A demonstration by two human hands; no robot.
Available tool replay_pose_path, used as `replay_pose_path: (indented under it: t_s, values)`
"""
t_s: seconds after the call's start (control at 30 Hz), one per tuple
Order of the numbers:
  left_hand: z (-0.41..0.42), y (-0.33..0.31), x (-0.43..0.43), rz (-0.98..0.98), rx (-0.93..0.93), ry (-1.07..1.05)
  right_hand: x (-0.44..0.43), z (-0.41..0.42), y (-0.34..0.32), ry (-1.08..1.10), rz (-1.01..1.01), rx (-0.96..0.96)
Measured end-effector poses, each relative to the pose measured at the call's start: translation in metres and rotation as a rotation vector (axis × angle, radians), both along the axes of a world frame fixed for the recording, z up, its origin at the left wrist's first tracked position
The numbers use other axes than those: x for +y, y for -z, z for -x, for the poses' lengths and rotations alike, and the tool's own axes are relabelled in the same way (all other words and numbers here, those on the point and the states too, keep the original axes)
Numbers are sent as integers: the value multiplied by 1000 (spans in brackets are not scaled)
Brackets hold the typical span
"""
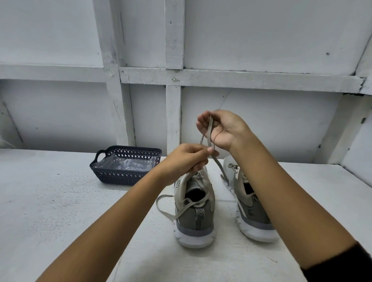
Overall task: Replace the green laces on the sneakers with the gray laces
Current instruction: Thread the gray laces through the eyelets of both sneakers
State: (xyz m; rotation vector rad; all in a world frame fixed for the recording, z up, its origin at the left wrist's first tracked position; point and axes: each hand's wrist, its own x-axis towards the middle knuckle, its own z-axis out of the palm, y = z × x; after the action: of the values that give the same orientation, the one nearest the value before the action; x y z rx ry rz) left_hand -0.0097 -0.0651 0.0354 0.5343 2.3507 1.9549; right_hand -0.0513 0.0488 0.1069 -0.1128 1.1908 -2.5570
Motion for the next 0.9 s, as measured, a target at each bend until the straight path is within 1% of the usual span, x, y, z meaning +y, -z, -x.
replay_pose_path:
  t_s: [0.07,0.1,0.17,0.23,0.3,0.37,0.5,0.67,0.77,0.8,0.83,0.9]
  values:
    - [2,-1,-5,-40,-6,-3,3,2,5,24,4,-6]
    - [4,-3,-8,-96,-26,-7,5,3,9,29,-14,-11]
    - [8,-9,-13,-238,-66,-26,11,1,21,-17,-108,-22]
    - [13,-17,-18,-326,-77,-72,15,-2,38,-126,-251,-15]
    - [22,-24,-23,-351,-87,-133,19,-7,54,-234,-373,11]
    - [31,-29,-26,-359,-111,-198,21,-14,65,-305,-433,41]
    - [46,-36,-27,-337,-156,-289,28,-22,80,-353,-401,87]
    - [57,-39,-19,-257,-182,-333,33,-25,85,-273,-330,109]
    - [55,-34,-13,-174,-194,-312,35,-23,84,-191,-360,100]
    - [54,-31,-11,-111,-195,-336,36,-23,84,-159,-396,88]
    - [51,-28,-9,-4,-186,-380,36,-22,84,-124,-444,72]
    - [44,-20,-7,291,-123,-467,36,-21,87,-56,-527,42]
